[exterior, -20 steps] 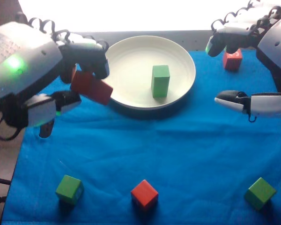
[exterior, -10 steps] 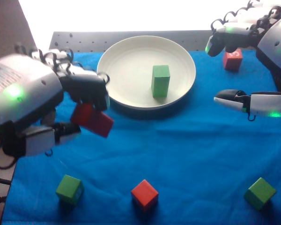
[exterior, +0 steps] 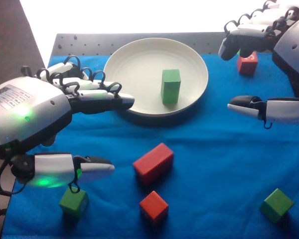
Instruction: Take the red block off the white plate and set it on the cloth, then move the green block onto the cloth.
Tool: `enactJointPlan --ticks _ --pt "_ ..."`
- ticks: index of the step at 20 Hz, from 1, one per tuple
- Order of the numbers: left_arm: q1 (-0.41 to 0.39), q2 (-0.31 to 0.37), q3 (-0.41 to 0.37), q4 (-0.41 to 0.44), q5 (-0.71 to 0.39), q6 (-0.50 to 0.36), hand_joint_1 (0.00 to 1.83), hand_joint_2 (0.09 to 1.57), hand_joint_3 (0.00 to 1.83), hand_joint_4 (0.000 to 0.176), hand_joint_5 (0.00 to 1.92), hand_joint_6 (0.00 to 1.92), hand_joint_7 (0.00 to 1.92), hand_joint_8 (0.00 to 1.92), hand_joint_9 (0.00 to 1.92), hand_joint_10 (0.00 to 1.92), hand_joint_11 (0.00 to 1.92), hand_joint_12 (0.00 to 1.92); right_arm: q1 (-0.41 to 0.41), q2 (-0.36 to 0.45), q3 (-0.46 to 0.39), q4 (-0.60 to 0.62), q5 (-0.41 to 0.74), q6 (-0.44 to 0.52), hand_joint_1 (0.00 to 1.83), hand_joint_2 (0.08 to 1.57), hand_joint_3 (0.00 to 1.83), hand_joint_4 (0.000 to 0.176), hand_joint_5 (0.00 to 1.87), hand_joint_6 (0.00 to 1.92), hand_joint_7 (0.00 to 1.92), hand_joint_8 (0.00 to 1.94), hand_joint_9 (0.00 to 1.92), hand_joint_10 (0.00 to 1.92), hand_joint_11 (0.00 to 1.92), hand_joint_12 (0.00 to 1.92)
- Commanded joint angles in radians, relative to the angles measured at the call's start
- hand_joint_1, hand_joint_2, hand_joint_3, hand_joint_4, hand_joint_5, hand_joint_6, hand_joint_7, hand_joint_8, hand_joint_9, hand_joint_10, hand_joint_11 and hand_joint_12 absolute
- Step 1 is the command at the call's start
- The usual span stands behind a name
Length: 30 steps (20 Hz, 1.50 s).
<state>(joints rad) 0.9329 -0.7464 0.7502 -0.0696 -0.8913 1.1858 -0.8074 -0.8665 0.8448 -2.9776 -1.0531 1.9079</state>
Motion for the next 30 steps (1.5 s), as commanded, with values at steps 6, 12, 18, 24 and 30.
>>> enactJointPlan --ticks 6,12,18,24,30 --pt "-0.007 -0.02 0.028 -0.039 -0.159 -0.004 0.41 1.18 0.01 0.106 0.39 0.0 0.34 0.0 0.36 0.0 0.0 0.93 0.009 0.001 -0.002 -0.026 -0.117 -0.002 0.93 0.8 0.23 0.0 0.64 0.85 0.74 1.03 0.7 1.25 0.55 1.6" --pt "-0.007 -0.034 0.067 -0.112 -0.241 0.001 0.3 1.23 0.0 0.091 0.42 0.0 0.44 0.01 0.47 0.02 0.09 1.13 0.01 0.001 0.012 -0.02 -0.115 -0.002 1.07 0.81 0.17 0.0 0.61 0.74 0.67 0.85 0.58 1.09 0.38 1.63" --pt "-0.042 -0.044 0.078 -0.2 -0.269 0.177 0.51 1.23 0.0 0.045 0.5 0.01 0.47 0.01 0.41 0.01 0.0 0.97 0.054 -0.039 0.083 0.006 -0.058 -0.001 1.0 0.86 0.03 0.0 0.53 0.49 0.56 0.64 0.45 1.04 0.29 1.62" --pt "-0.043 -0.045 0.101 -0.248 -0.282 0.181 0.56 1.24 0.0 0.0 0.58 0.01 0.54 0.01 0.5 0.02 0.01 1.03 0.182 -0.187 0.22 0.007 0.11 -0.001 1.03 0.87 0.0 0.0 0.62 0.04 0.64 0.09 0.5 0.57 0.25 1.45" --pt "-0.047 -0.045 0.109 -0.257 -0.286 0.181 0.56 1.21 0.0 0.006 0.62 0.01 0.56 0.0 0.54 0.01 0.04 1.16 0.226 -0.303 0.334 0.056 0.216 -0.001 0.95 0.87 0.0 0.0 0.59 0.01 0.66 0.01 0.57 0.39 0.23 1.39"
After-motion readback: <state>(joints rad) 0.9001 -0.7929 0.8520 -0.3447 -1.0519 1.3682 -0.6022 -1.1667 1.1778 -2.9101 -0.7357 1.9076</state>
